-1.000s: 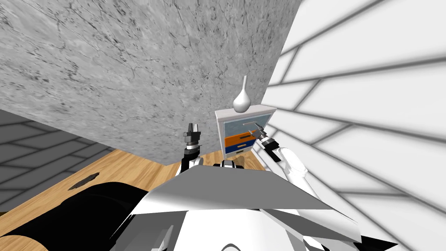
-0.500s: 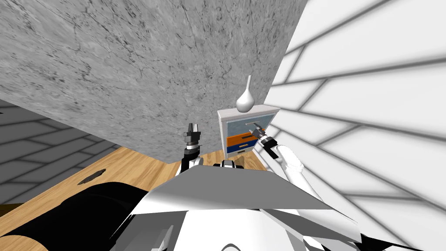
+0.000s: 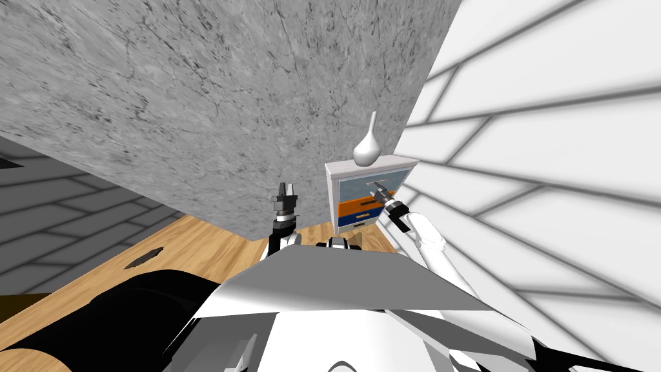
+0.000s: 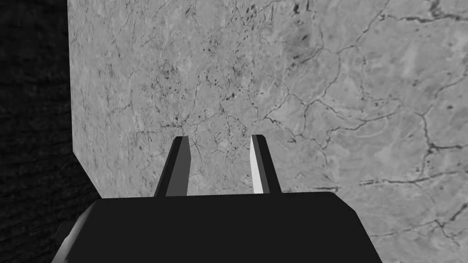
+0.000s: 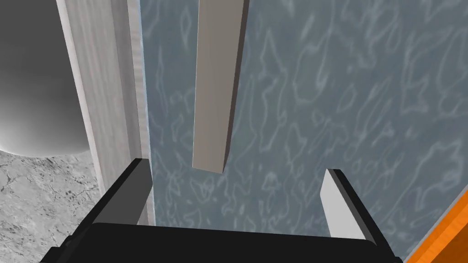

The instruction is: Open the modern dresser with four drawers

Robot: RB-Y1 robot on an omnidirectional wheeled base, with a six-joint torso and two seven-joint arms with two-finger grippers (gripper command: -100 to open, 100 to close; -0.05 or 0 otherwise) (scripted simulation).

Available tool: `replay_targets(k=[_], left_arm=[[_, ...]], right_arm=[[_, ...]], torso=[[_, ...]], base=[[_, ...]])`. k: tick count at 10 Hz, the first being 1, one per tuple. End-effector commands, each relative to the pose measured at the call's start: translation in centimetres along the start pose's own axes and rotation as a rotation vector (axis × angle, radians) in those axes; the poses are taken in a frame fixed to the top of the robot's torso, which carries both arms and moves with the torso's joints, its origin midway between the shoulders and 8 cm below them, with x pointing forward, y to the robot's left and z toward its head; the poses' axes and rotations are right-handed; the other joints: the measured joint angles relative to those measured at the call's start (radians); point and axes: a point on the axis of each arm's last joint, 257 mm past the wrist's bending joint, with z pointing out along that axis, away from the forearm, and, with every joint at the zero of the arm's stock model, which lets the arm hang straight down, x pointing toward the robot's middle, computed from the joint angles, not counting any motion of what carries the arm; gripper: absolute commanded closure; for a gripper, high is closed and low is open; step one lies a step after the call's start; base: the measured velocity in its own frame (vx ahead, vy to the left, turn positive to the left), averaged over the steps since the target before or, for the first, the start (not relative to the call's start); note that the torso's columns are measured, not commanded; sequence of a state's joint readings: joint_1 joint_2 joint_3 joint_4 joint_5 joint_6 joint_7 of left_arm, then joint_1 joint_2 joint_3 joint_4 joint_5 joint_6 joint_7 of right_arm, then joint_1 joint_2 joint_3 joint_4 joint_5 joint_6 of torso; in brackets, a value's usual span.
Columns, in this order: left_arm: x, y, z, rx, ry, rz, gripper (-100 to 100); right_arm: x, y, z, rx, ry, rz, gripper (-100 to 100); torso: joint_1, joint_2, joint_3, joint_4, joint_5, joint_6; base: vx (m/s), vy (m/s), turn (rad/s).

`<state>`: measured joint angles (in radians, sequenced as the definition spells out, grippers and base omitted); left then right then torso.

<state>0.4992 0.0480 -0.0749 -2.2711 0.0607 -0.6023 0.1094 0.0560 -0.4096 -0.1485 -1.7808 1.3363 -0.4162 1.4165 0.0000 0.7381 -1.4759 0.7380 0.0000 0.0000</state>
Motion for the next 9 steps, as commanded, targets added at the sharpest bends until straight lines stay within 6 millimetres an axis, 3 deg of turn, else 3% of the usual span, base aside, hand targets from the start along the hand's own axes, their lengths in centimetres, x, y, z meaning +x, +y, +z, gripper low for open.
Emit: replay_targets(k=[1, 3, 4, 5, 6, 9], left_arm=[[0.0, 0.0, 0.0, 0.000, 0.000, 0.000, 0], [0.0, 0.0, 0.0, 0.000, 0.000, 0.000, 0], [0.0, 0.0, 0.0, 0.000, 0.000, 0.000, 0], [0.0, 0.0, 0.0, 0.000, 0.000, 0.000, 0], [0.0, 0.0, 0.0, 0.000, 0.000, 0.000, 0], [0.0, 0.0, 0.0, 0.000, 0.000, 0.000, 0]], right_arm=[[0.6, 0.4, 0.5, -0.016, 0.006, -0.093, -100], [0.7, 0.4, 0.5, -0.018, 0.007, -0.106, -100], [1.7, -0.2, 0.7, -0.019, 0.008, -0.113, -100], [1.3, 0.0, 0.7, -0.019, 0.007, -0.115, -100], [1.3, 0.0, 0.7, -0.019, 0.008, -0.113, 100], [1.0, -0.6, 0.6, -0.012, -0.009, -0.113, 100]], torso=[[0.000, 0.000, 0.000, 0.000, 0.000, 0.000], [0.000, 0.000, 0.000, 0.000, 0.000, 0.000], [-0.001, 0.000, 0.000, 0.000, 0.000, 0.000], [0.001, -0.004, -0.002, -0.001, 0.000, 0.000], [0.000, -0.002, -0.001, -0.001, 0.000, 0.000], [-0.005, 0.006, 0.004, 0.001, -0.002, 0.000]], base=[[-0.013, 0.032, 0.018], [-0.008, 0.023, 0.009], [0.077, 0.054, 0.008], [0.050, 0.034, 0.000], [0.007, 0.005, 0.000], [-0.165, -0.049, -0.052]])
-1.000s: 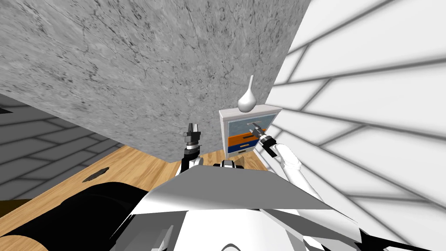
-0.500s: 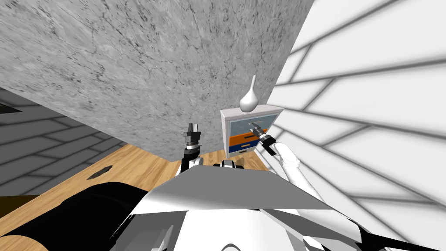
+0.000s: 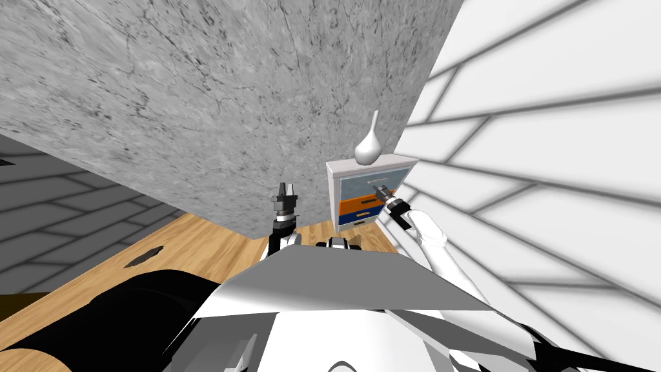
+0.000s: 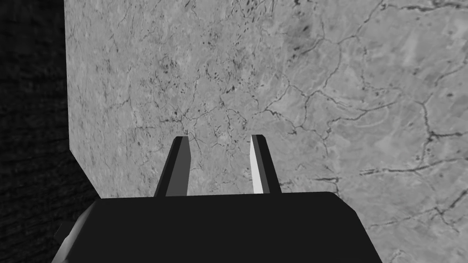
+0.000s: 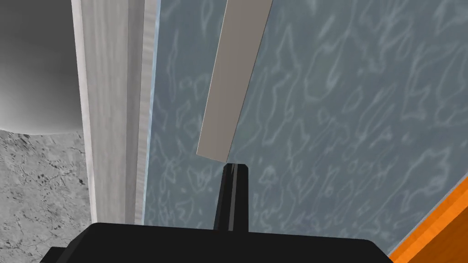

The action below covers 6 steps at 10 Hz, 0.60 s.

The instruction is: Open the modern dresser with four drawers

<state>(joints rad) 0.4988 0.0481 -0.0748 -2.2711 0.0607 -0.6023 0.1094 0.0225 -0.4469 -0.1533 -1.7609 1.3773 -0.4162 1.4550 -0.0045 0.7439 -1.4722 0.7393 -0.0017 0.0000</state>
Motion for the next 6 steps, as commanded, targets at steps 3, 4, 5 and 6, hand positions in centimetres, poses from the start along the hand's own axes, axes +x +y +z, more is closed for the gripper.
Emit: replay_targets(k=[3, 4, 5, 6], left_arm=[[0.0, 0.0, 0.0, 0.000, 0.000, 0.000, 0], [0.0, 0.0, 0.0, 0.000, 0.000, 0.000, 0], [0.0, 0.0, 0.0, 0.000, 0.000, 0.000, 0], [0.0, 0.0, 0.0, 0.000, 0.000, 0.000, 0]], right_arm=[[0.6, -0.3, -0.2, -0.005, -0.006, -0.009, -100], [0.7, -0.3, -0.2, -0.006, -0.006, -0.011, -100], [1.0, -0.3, -0.2, -0.009, -0.004, -0.016, -100], [1.3, -0.4, -0.2, -0.012, -0.003, -0.021, -100]], torso=[[0.007, -0.011, -0.007, -0.002, 0.003, 0.000], [0.008, -0.018, -0.011, -0.005, 0.003, -0.001], [0.007, -0.018, -0.011, -0.005, 0.003, 0.000], [0.007, -0.012, -0.008, -0.003, 0.002, 0.000]], base=[[-0.086, -0.004, -0.019], [0.116, 0.051, 0.014], [0.125, 0.076, 0.014], [0.141, 0.086, 0.014]])
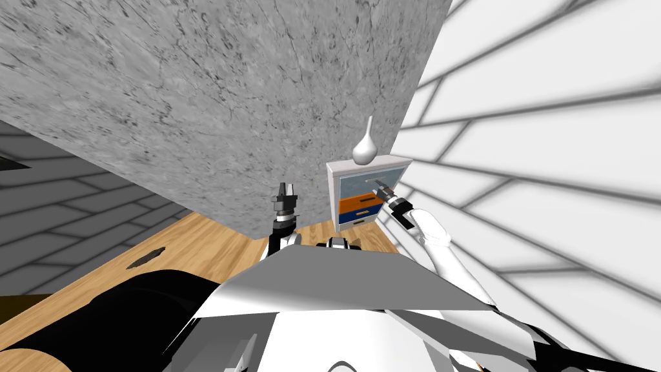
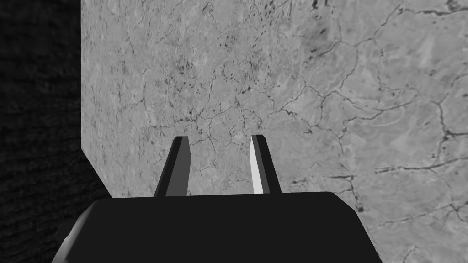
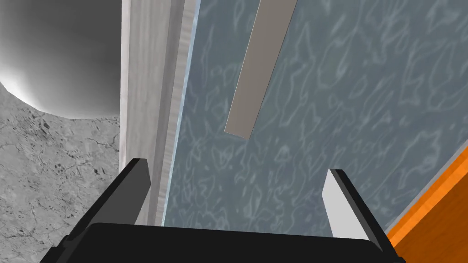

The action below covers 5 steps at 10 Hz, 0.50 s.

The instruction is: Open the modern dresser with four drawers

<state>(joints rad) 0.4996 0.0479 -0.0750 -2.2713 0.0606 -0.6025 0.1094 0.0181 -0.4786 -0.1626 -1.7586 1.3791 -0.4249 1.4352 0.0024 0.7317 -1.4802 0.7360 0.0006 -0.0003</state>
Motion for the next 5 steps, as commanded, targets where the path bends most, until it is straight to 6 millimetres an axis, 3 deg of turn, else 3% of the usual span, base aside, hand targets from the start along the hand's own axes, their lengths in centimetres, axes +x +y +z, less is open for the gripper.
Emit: replay_targets(k=[1, 2, 3, 4, 5], left_arm=[[0.0, 0.0, 0.0, 0.000, 0.000, 0.000, 0], [0.0, 0.0, 0.0, 0.000, 0.000, 0.000, 0], [0.0, 0.0, 0.0, 0.000, 0.000, 0.000, 0], [0.0, 0.0, 0.0, 0.000, 0.000, 0.000, 0], [0.0, 0.0, 0.0, 0.000, 0.000, 0.000, 0]], right_arm=[[0.9, -0.1, 0.0, -0.009, 0.005, -0.013, -100], [0.6, 0.0, 0.0, -0.006, 0.003, -0.009, -100], [1.7, -0.6, 0.1, -0.008, 0.004, -0.013, -100], [1.1, -0.3, 0.1, -0.007, 0.003, -0.015, -100], [1.1, -0.4, 0.1, -0.007, 0.004, -0.012, 100]], torso=[[-0.001, 0.004, 0.003, 0.002, 0.000, 0.000], [-0.003, 0.008, 0.005, 0.003, -0.001, 0.000], [-0.005, 0.012, 0.008, 0.004, -0.001, 0.001], [-0.003, 0.010, 0.007, 0.003, -0.001, 0.000], [-0.003, 0.009, 0.006, 0.003, -0.001, 0.000]], base=[[0.132, 0.071, 0.017], [0.058, 0.030, 0.005], [0.072, 0.058, 0.014], [0.044, 0.035, 0.002], [0.007, 0.006, 0.000]])
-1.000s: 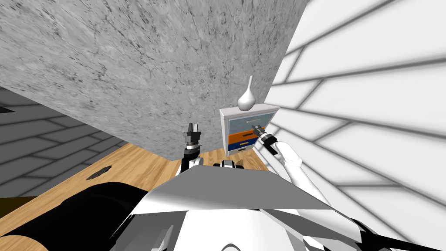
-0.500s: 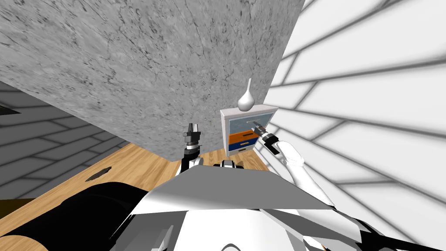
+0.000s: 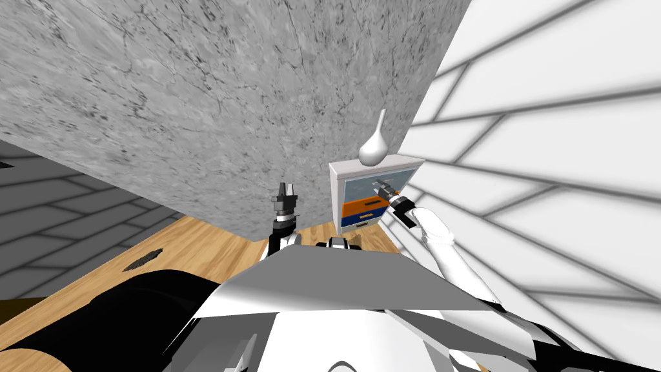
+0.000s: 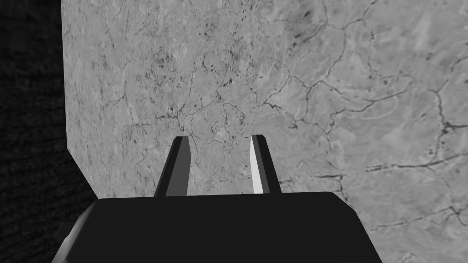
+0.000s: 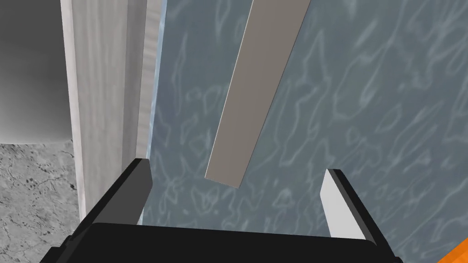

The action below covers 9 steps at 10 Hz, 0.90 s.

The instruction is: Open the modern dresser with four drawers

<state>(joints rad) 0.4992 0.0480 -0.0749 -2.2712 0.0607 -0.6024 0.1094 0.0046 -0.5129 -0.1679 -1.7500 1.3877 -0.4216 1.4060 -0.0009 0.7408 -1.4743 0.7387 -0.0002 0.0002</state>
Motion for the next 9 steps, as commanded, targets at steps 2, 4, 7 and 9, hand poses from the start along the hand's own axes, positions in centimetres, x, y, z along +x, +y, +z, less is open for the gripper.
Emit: replay_targets(k=[2, 4, 7, 9], left_arm=[[0.00, 0.00, 0.01, 0.000, 0.000, 0.000, 0], [0.00, 0.00, 0.01, 0.000, 0.000, 0.000, 0], [0.00, 0.00, 0.00, 0.000, 0.000, 0.000, 0], [0.00, 0.00, -0.01, 0.000, 0.000, 0.000, 0]], right_arm=[[-0.18, -0.32, -0.11, 0.003, -0.012, 0.000, 100], [-0.35, -0.63, -0.23, 0.005, -0.024, 0.001, 100], [-0.28, -0.16, -0.10, 0.001, -0.015, 0.011, -100], [-0.27, 0.13, 0.00, -0.002, -0.011, 0.019, -100]], torso=[[-0.002, 0.004, 0.002, 0.001, -0.001, 0.000], [-0.001, 0.003, 0.002, 0.001, 0.000, 0.000], [0.004, -0.016, -0.010, -0.004, 0.001, -0.001], [0.003, -0.011, -0.007, -0.003, 0.001, 0.000]], base=[[-0.140, -0.042, -0.058], [-0.209, -0.059, -0.055], [0.024, -0.001, 0.033], [0.171, 0.032, 0.045]])
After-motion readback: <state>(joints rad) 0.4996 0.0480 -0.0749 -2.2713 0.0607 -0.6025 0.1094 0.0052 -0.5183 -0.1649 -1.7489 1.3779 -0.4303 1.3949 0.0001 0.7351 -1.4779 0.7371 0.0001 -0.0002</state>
